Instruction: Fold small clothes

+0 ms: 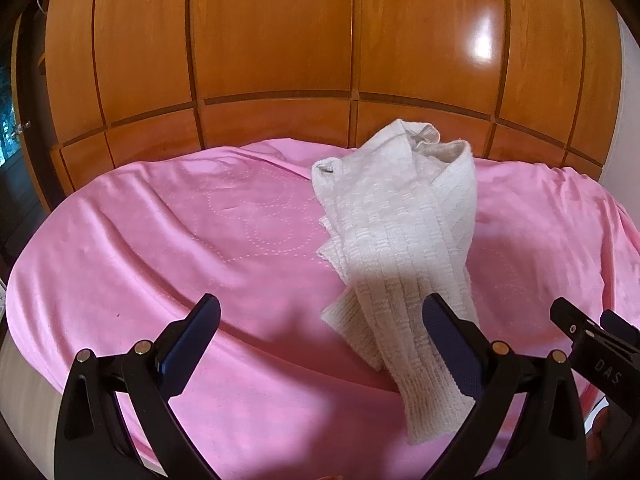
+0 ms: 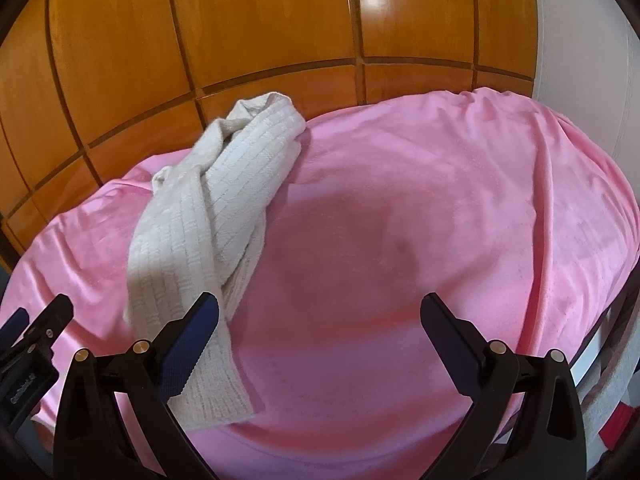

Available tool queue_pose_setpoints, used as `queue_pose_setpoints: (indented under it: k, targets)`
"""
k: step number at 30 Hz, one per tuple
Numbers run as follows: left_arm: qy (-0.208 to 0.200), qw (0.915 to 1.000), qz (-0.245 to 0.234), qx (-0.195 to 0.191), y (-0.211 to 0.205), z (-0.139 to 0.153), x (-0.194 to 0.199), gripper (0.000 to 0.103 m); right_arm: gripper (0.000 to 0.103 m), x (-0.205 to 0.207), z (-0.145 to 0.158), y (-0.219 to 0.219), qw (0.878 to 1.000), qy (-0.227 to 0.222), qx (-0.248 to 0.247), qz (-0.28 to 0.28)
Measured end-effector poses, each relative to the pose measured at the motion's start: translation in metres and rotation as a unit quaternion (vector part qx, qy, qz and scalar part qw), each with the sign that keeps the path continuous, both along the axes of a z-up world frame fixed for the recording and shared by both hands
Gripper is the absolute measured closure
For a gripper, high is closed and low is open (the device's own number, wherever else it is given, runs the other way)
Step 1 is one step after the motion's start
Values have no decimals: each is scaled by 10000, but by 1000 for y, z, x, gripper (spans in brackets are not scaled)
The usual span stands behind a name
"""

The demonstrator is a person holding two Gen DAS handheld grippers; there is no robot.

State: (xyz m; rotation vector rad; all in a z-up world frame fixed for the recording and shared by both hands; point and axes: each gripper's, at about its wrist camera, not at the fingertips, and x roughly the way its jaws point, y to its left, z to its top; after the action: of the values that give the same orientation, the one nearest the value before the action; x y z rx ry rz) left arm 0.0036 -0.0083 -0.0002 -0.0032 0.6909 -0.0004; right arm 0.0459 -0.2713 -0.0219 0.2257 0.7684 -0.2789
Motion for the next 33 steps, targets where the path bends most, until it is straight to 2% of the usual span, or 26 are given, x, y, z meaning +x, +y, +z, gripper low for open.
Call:
queue_pose_setpoints:
  k: [21, 24, 27, 29, 33]
  targets:
    - [136, 9994, -278, 136, -18, -3, 7, 2, 3, 6, -6, -22, 9996, 74, 121, -254]
    - [172, 9975, -673, 81, -29, -1, 10, 2, 3, 6, -6, -30, 9992, 81, 134, -366]
    - [139, 9916, -1244, 318, -54, -5, 11, 5, 3, 5, -9, -42, 9985, 127, 133, -521]
    - [316, 9848, -1649, 448, -75, -13, 16, 7, 3, 5, -10, -50, 9979, 156, 144, -617]
    - [656, 9752, -1992, 709, -102, -36, 29, 16, 3, 4, -13, -58, 9968, 212, 169, -756]
